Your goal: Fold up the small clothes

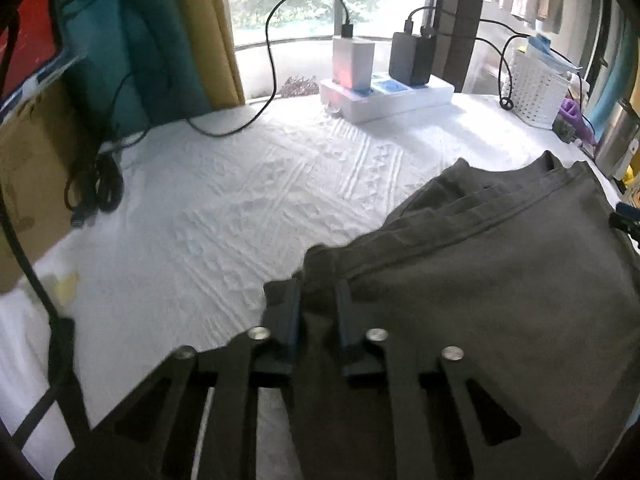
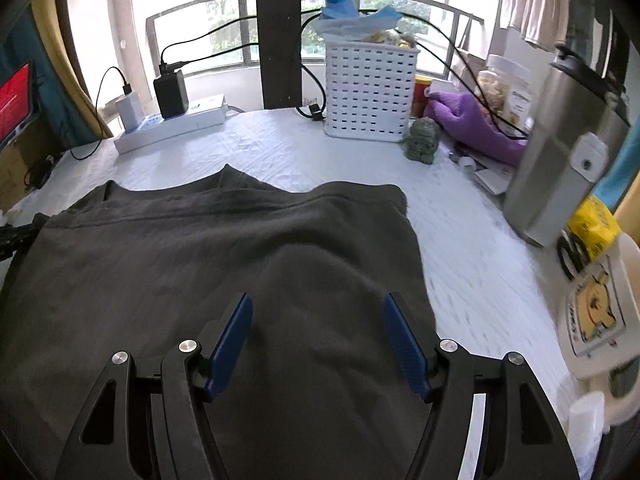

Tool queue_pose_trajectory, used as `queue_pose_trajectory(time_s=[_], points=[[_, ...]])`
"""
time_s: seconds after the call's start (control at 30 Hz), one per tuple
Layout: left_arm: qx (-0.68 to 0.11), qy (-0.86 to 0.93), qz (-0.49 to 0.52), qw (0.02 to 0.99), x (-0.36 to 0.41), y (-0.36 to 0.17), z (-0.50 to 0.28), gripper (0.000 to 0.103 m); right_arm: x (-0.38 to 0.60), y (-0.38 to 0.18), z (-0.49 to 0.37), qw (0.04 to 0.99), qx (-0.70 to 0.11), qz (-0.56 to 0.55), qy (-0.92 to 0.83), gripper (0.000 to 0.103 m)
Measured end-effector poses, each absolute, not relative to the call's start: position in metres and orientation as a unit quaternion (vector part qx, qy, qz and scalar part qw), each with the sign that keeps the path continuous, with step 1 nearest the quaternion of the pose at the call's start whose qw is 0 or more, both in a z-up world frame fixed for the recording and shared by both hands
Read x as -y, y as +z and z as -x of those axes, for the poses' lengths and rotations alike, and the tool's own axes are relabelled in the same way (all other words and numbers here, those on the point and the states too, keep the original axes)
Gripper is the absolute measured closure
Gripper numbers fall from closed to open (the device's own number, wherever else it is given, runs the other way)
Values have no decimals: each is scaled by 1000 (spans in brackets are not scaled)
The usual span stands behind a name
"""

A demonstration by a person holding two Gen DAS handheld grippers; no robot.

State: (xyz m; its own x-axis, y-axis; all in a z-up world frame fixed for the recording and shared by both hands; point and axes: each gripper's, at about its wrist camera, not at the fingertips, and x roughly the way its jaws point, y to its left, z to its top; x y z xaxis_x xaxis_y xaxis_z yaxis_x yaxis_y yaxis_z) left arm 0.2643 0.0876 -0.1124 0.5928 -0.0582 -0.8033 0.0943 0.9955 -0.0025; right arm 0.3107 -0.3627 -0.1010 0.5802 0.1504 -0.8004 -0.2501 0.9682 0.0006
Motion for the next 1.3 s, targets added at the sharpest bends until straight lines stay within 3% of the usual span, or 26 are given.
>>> queue_pose_trajectory(time_s=[0.7,0.8,0.93,1.3], points=[[-435,-18,-22,900,-88,-95,-268,96,356,-114,-349,879,-462,37,106,33],[-431,-18,-21,902,-87,-90,-258,93,360,-111,-341,881,-461,33,102,33],[-417,-15,-5,909,-89,-82,-241,64,367,-104,-325,884,-456,30,95,32],[-384,-45,16,922,-74,-61,-198,60,396,-85,-267,895,-440,17,67,32]])
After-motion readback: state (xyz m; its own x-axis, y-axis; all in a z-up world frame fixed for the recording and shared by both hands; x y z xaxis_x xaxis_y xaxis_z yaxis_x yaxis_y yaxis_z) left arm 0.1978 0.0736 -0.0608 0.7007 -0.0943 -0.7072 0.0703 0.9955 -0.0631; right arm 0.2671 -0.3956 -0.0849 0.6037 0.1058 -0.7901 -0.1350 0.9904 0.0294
